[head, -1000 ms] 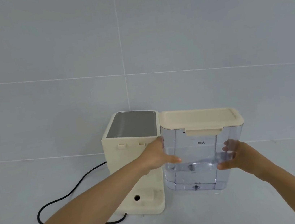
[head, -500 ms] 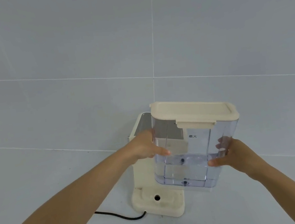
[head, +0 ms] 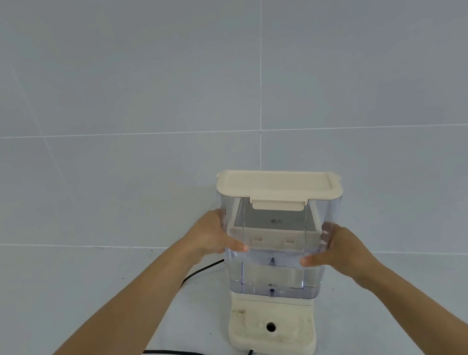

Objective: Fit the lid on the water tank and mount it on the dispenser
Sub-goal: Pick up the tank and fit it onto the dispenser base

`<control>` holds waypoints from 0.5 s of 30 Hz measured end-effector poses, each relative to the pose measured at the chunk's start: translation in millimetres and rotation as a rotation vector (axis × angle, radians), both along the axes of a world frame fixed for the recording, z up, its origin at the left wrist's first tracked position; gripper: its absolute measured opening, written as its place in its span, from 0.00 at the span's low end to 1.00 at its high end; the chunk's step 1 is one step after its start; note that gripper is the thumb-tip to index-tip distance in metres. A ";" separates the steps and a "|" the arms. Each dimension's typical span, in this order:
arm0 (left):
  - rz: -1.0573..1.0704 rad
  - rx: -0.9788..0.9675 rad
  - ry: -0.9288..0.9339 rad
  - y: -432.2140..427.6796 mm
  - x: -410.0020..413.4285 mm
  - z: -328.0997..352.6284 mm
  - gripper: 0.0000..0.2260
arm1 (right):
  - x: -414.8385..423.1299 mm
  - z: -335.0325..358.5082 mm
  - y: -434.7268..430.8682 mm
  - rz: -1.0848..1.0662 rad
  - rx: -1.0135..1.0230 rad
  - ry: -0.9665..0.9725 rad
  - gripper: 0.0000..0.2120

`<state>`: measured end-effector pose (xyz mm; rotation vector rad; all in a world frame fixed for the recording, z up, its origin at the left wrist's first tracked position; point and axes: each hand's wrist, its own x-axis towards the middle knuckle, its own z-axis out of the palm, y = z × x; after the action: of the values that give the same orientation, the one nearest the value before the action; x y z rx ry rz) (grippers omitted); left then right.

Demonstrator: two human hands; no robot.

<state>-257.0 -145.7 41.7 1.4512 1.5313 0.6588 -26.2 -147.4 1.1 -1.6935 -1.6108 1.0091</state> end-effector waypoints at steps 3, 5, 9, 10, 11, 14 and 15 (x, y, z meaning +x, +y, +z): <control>0.014 -0.006 0.009 5.1 -2.7 -7.4 0.40 | -4.4 0.2 0.8 -0.011 0.005 0.002 0.29; 0.018 -0.009 -0.003 7.1 -1.4 -11.9 0.40 | -5.2 0.0 0.8 -0.018 -0.001 -0.005 0.31; 0.012 -0.028 -0.008 12.5 -0.7 -20.9 0.36 | -3.9 -11.6 4.5 -0.028 -0.015 -0.010 0.28; 0.009 -0.030 -0.002 14.5 -1.7 -23.5 0.34 | -3.3 -15.4 5.6 -0.030 -0.018 0.002 0.29; 0.008 -0.029 0.005 16.5 -2.6 -26.0 0.32 | -2.8 -18.5 6.1 -0.034 -0.020 0.010 0.29; 0.006 -0.023 0.034 20.1 -4.6 -33.3 0.32 | -1.8 -26.0 7.1 -0.033 -0.013 0.021 0.34; 0.007 -0.022 0.043 20.8 -5.6 -35.8 0.34 | -1.9 -28.5 7.3 -0.029 -0.013 0.020 0.35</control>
<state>-262.5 -125.0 5.9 1.4519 1.5727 0.6166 -28.1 -140.1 -27.4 -1.7046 -1.5656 1.0212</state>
